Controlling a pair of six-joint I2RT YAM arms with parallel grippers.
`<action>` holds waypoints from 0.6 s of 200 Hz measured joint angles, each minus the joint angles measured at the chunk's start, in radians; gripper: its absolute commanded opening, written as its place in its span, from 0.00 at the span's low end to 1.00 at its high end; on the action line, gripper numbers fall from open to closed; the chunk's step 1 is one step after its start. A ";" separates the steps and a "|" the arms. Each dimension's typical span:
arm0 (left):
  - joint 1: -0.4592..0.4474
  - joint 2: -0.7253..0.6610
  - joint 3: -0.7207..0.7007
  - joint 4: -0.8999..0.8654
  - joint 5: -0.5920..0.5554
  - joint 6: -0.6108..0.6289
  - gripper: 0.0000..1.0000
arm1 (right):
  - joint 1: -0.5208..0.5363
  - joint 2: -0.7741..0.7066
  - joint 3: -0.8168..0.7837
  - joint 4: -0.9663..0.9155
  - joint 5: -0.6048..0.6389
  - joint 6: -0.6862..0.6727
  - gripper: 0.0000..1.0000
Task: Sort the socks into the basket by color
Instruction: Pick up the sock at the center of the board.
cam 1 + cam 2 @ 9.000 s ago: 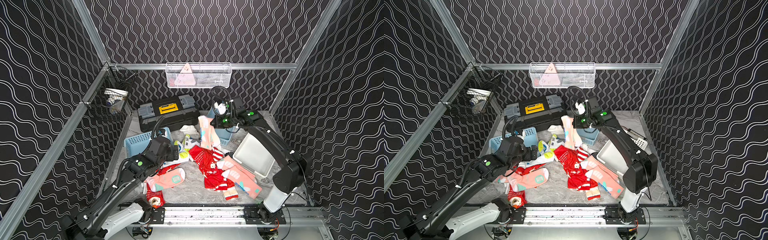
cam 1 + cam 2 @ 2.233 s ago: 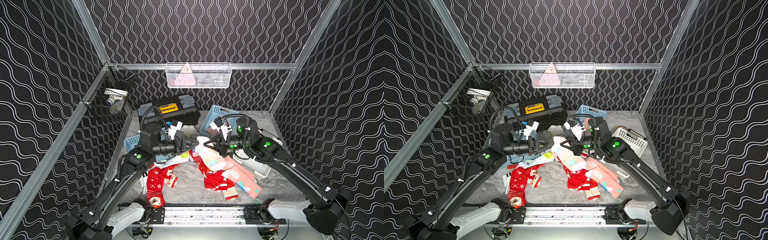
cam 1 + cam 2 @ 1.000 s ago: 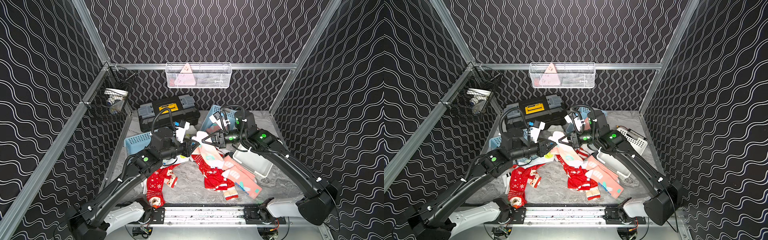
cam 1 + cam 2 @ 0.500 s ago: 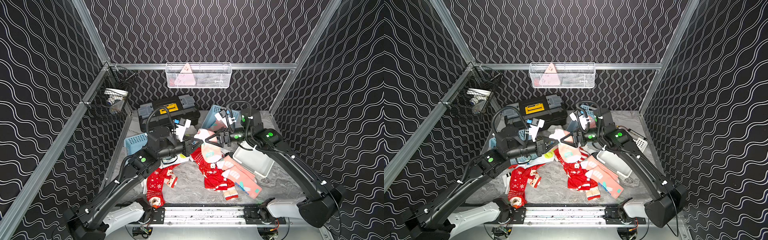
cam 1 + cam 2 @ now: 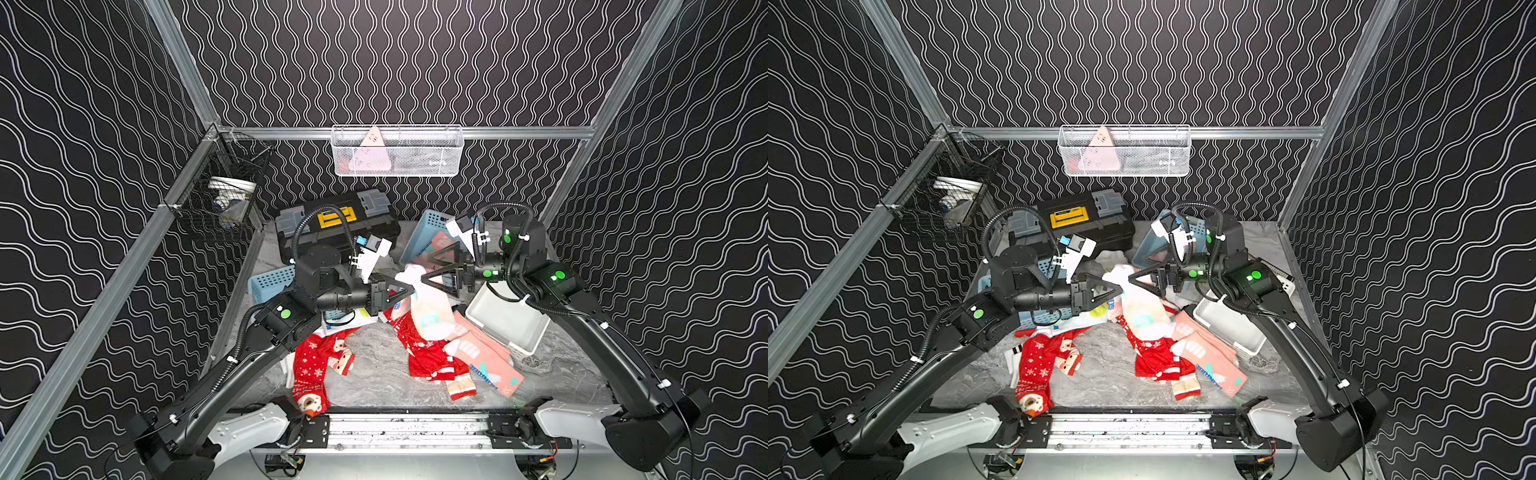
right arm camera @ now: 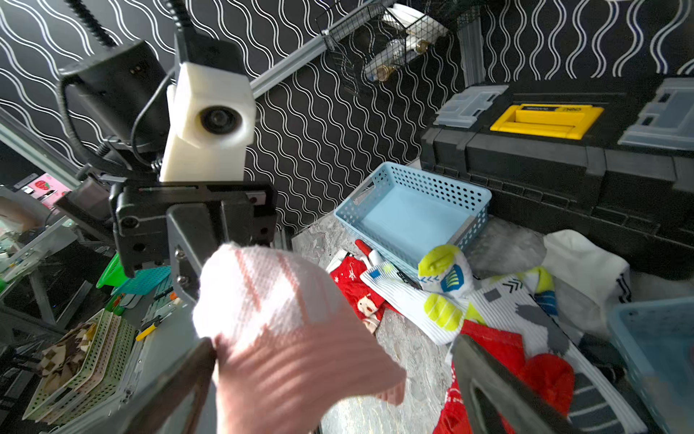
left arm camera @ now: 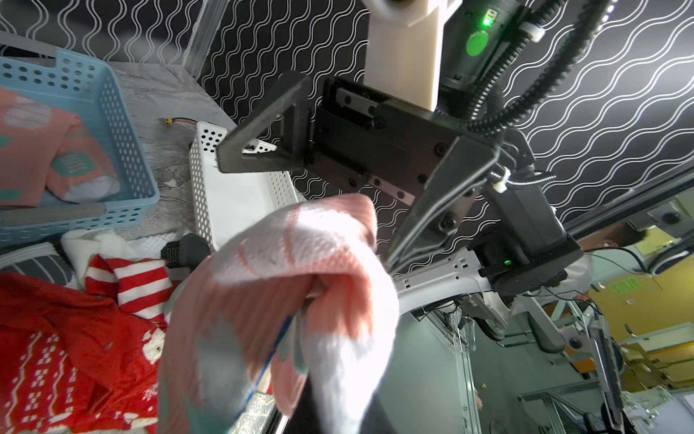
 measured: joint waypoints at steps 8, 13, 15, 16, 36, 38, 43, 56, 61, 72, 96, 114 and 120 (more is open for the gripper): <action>0.000 0.003 0.004 -0.002 0.006 0.000 0.00 | 0.000 0.013 0.000 0.018 -0.029 0.009 0.96; 0.000 0.004 0.005 -0.003 0.010 0.000 0.00 | 0.000 0.019 0.000 0.026 -0.046 0.011 0.95; 0.000 0.004 0.006 -0.003 0.011 0.000 0.00 | 0.000 0.021 0.000 0.029 -0.053 0.012 0.94; 0.000 0.004 0.006 -0.003 0.012 0.000 0.00 | 0.000 0.022 0.000 0.029 -0.055 0.013 0.94; 0.000 0.004 0.009 -0.002 0.023 0.000 0.00 | 0.000 0.027 -0.013 0.059 -0.129 0.042 0.85; 0.000 0.004 0.009 -0.002 0.023 0.000 0.00 | 0.000 0.027 -0.015 0.064 -0.136 0.048 0.84; 0.000 0.005 0.009 -0.001 0.024 0.000 0.00 | 0.000 0.026 -0.019 0.071 -0.150 0.061 0.79; 0.000 0.007 0.009 0.000 0.026 0.000 0.00 | 0.000 0.026 -0.028 0.079 -0.183 0.069 0.67; 0.000 0.008 0.009 0.000 0.026 0.000 0.00 | 0.000 0.026 -0.029 0.078 -0.194 0.078 0.64; 0.000 0.010 0.009 0.002 0.026 0.000 0.00 | 0.000 0.027 -0.029 0.078 -0.214 0.082 0.51; 0.000 0.011 0.009 0.007 0.026 0.000 0.00 | 0.000 0.027 -0.035 0.076 -0.241 0.095 0.07; 0.001 0.016 0.009 0.007 0.025 0.000 0.00 | 0.000 0.027 -0.035 0.067 -0.244 0.108 0.00; 0.001 0.018 0.009 0.007 0.024 0.000 0.00 | 0.000 0.027 -0.033 0.061 -0.243 0.109 0.00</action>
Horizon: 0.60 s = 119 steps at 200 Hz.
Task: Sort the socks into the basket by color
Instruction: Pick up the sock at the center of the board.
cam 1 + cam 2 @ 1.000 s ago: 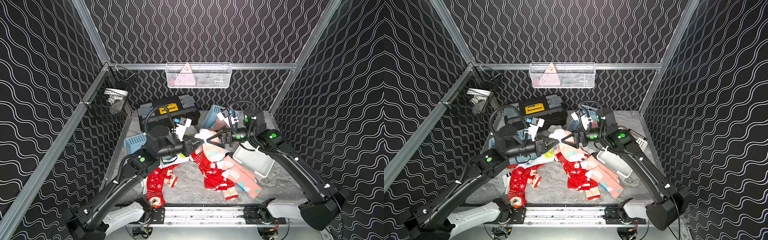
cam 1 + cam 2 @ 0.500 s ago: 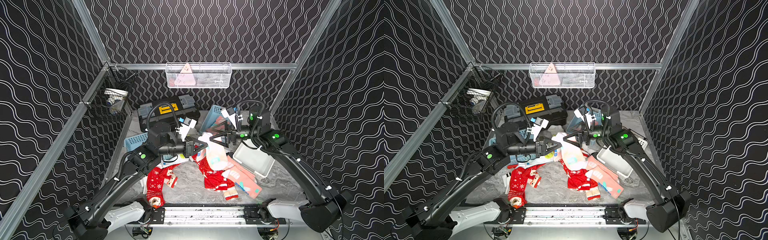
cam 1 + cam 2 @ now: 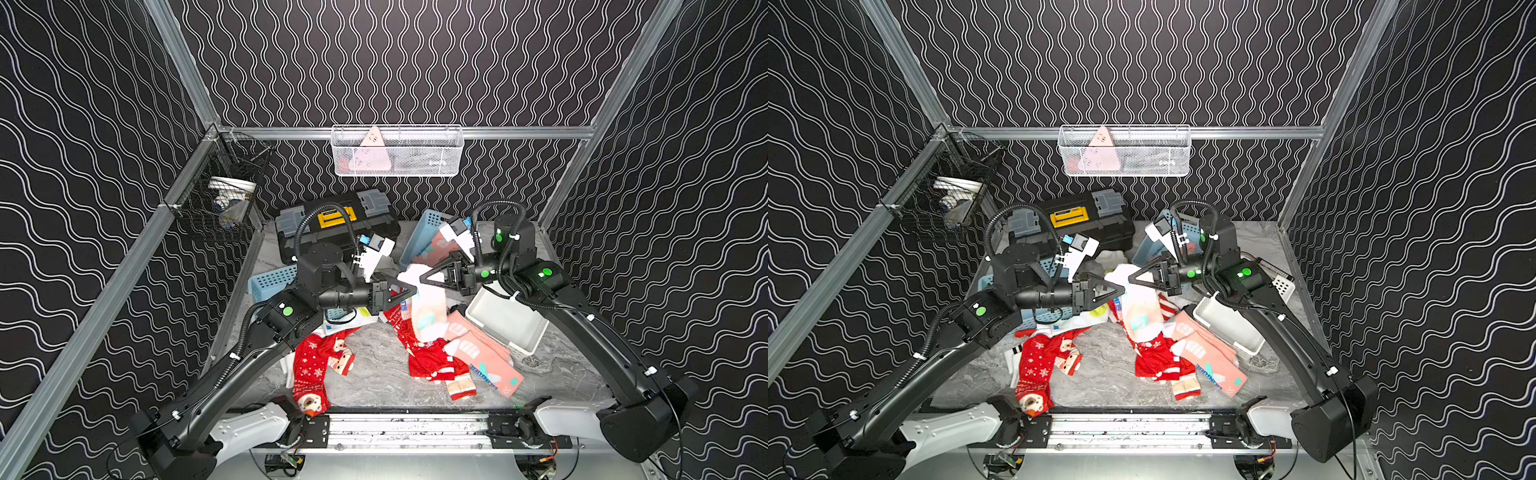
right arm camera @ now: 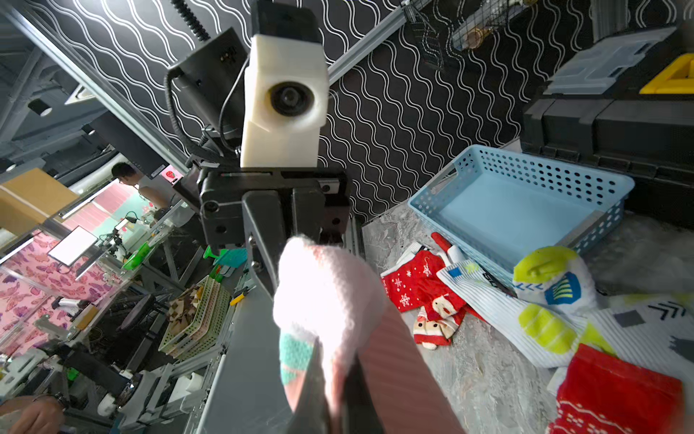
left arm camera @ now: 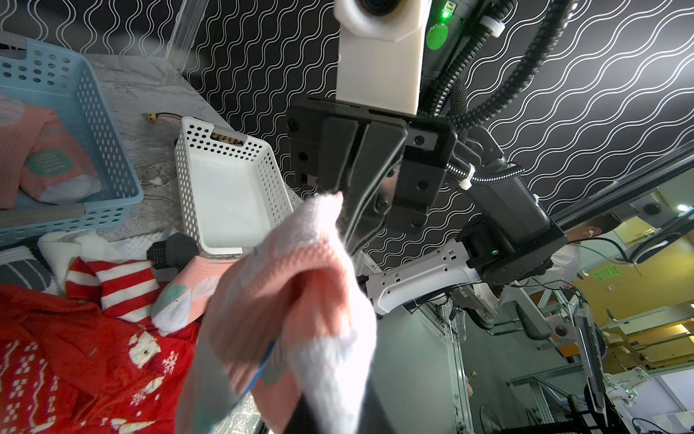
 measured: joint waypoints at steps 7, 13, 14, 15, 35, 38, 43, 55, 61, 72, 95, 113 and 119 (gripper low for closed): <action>0.000 0.003 0.000 0.000 -0.002 0.000 0.00 | 0.000 0.003 0.005 -0.009 0.007 -0.002 0.00; 0.000 0.005 0.001 -0.001 -0.003 0.000 0.02 | 0.000 0.006 0.010 -0.016 0.012 -0.003 0.00; 0.000 0.006 0.001 -0.001 -0.005 0.000 0.02 | -0.001 0.006 0.011 -0.019 0.014 -0.003 0.00; 0.000 0.006 0.001 -0.002 -0.005 0.000 0.03 | -0.001 0.006 0.012 -0.021 0.014 -0.003 0.00; 0.000 0.011 0.007 -0.010 -0.029 0.002 0.27 | -0.014 0.017 0.040 -0.050 0.040 -0.002 0.00; 0.000 0.011 0.008 -0.010 -0.032 0.003 0.32 | -0.016 0.018 0.045 -0.051 0.046 -0.002 0.00; 0.001 0.011 0.010 -0.014 -0.037 0.006 0.39 | -0.020 0.021 0.053 -0.057 0.056 -0.002 0.00; 0.001 0.011 0.013 -0.026 -0.052 0.013 0.53 | -0.039 0.025 0.071 -0.071 0.085 0.003 0.00; 0.002 0.010 0.014 -0.034 -0.061 0.017 0.56 | -0.049 0.026 0.078 -0.072 0.102 0.005 0.00; 0.005 0.009 0.015 -0.052 -0.083 0.022 0.60 | -0.069 0.028 0.087 -0.072 0.138 0.018 0.00; 0.014 0.003 0.015 -0.097 -0.140 0.026 0.64 | -0.096 0.047 0.113 -0.079 0.218 0.054 0.00; 0.029 -0.006 0.015 -0.135 -0.187 0.027 0.65 | -0.118 0.074 0.135 -0.080 0.283 0.082 0.00; 0.035 -0.008 0.015 -0.144 -0.208 0.028 0.65 | -0.126 0.087 0.145 -0.085 0.308 0.086 0.00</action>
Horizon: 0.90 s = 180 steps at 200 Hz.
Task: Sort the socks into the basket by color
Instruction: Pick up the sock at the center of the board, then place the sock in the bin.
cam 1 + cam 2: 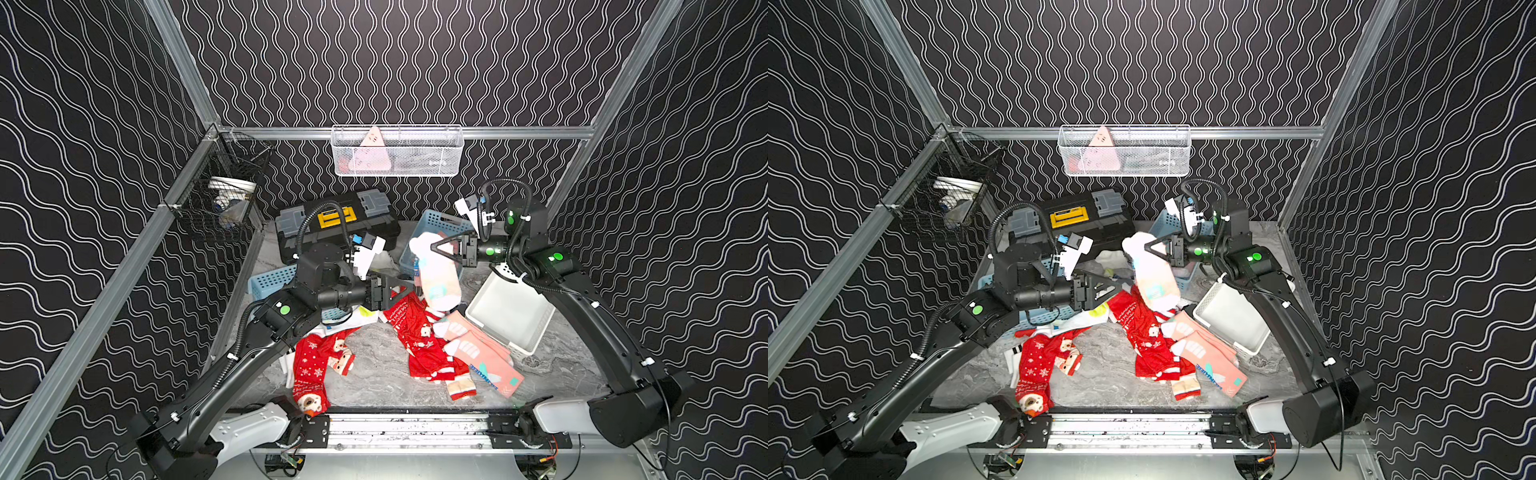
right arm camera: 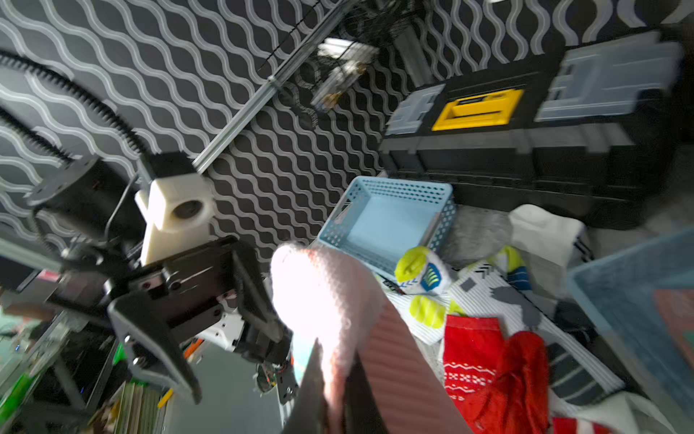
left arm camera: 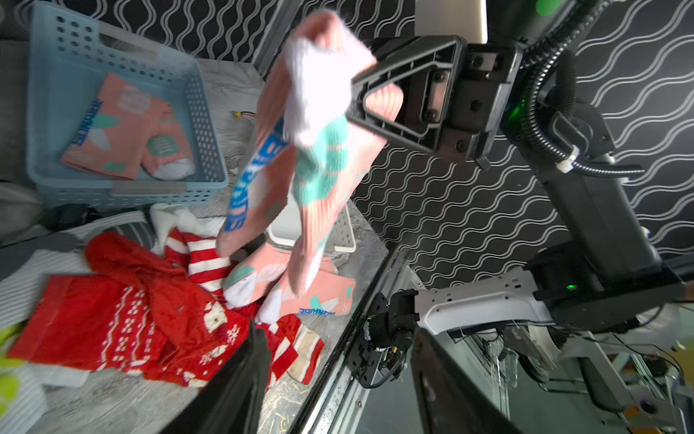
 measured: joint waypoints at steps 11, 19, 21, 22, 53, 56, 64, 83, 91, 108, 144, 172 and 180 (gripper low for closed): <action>0.013 -0.004 -0.001 -0.021 -0.036 0.001 0.65 | -0.012 0.035 0.033 -0.017 0.042 0.021 0.00; 0.023 -0.007 -0.005 -0.029 -0.056 0.001 0.65 | -0.019 0.066 0.068 -0.035 0.074 0.029 0.00; 0.026 -0.008 -0.007 -0.030 -0.061 0.001 0.65 | -0.020 0.072 0.074 -0.038 0.080 0.032 0.00; 0.026 -0.008 -0.008 -0.031 -0.062 0.001 0.65 | -0.020 0.079 0.080 -0.042 0.085 0.034 0.00; 0.057 0.005 -0.015 -0.058 -0.130 -0.002 0.65 | -0.036 0.214 0.198 -0.098 0.179 0.073 0.00; 0.058 0.008 -0.015 -0.060 -0.136 -0.002 0.65 | -0.038 0.225 0.203 -0.099 0.186 0.077 0.00; 0.058 0.014 -0.015 -0.070 -0.146 -0.002 0.65 | -0.041 0.252 0.212 -0.105 0.208 0.095 0.00; 0.061 0.019 -0.015 -0.093 -0.167 0.000 0.65 | -0.050 0.320 0.252 -0.112 0.246 0.129 0.00; 0.061 0.019 -0.015 -0.098 -0.183 0.002 0.65 | -0.051 0.349 0.274 -0.112 0.260 0.138 0.00; 0.064 0.029 -0.014 -0.108 -0.200 0.006 0.65 | -0.060 0.411 0.319 -0.103 0.286 0.160 0.00; 0.064 0.041 -0.008 -0.125 -0.219 0.021 0.65 | -0.086 0.526 0.387 -0.079 0.315 0.199 0.00; 0.064 0.045 -0.008 -0.127 -0.233 0.024 0.65 | -0.105 0.587 0.410 -0.048 0.315 0.224 0.00; 0.064 0.046 -0.008 -0.130 -0.234 0.024 0.65 | -0.110 0.602 0.410 -0.033 0.313 0.232 0.00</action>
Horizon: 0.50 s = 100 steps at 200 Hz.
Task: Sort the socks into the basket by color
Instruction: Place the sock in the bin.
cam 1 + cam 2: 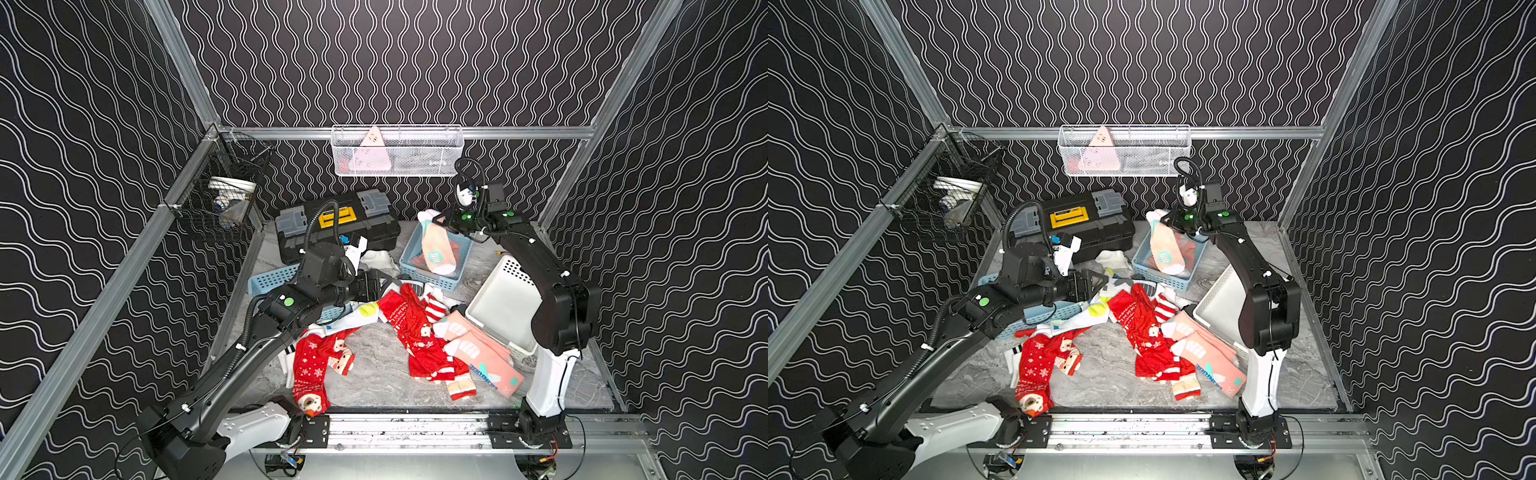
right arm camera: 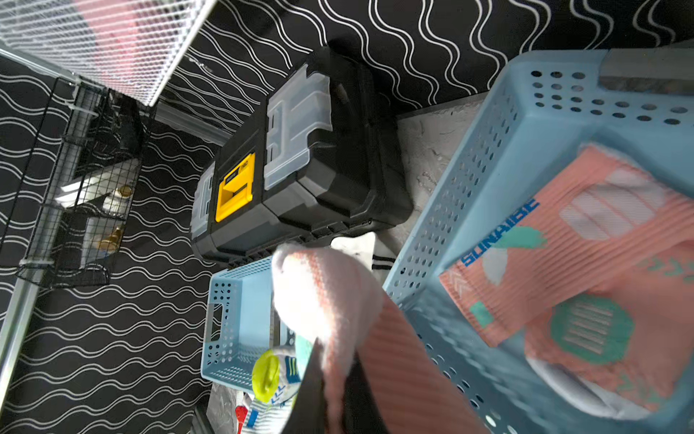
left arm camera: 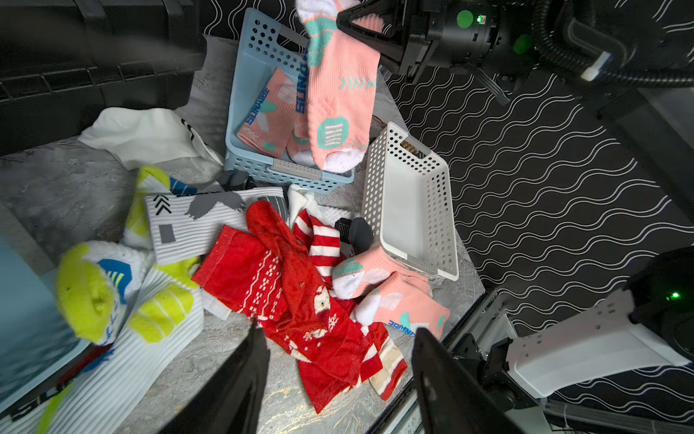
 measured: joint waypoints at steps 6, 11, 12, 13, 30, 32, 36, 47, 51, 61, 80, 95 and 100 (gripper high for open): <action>0.000 0.001 0.000 -0.002 -0.003 0.000 0.65 | -0.005 0.012 0.000 0.014 -0.005 0.008 0.00; 0.000 0.003 0.000 -0.003 -0.005 0.000 0.65 | -0.008 0.026 0.000 0.026 -0.010 0.017 0.00; 0.000 0.003 0.000 -0.003 -0.005 0.000 0.65 | -0.010 0.029 0.000 0.030 -0.012 0.019 0.00; 0.000 0.004 0.000 -0.003 -0.006 0.000 0.65 | -0.010 0.031 0.001 0.032 -0.013 0.021 0.00; 0.001 0.015 0.002 -0.010 -0.006 0.003 0.65 | -0.020 0.086 0.007 0.066 -0.023 0.040 0.00; 0.001 0.017 0.003 -0.012 -0.006 0.004 0.65 | -0.021 0.093 0.008 0.067 -0.024 0.043 0.00; 0.001 0.020 0.004 -0.014 -0.006 0.005 0.65 | -0.024 0.105 0.009 0.069 -0.024 0.047 0.00; 0.001 0.026 0.010 -0.019 -0.006 0.012 0.65 | -0.028 0.133 0.010 0.080 -0.024 0.051 0.00; 0.002 0.029 0.012 -0.020 -0.006 0.015 0.65 | -0.031 0.142 0.011 0.085 -0.025 0.052 0.00; 0.002 0.034 0.019 -0.026 -0.006 0.019 0.65 | -0.036 0.164 0.013 0.106 -0.030 0.058 0.00; 0.004 0.045 0.032 -0.031 -0.006 0.024 0.65 | -0.052 0.204 0.014 0.152 -0.036 0.073 0.00; 0.005 0.050 0.040 -0.032 -0.005 0.026 0.65 | -0.070 0.245 0.033 0.168 -0.035 0.079 0.00; 0.005 0.052 0.042 -0.032 -0.005 0.027 0.66 | -0.075 0.262 0.047 0.170 -0.035 0.079 0.00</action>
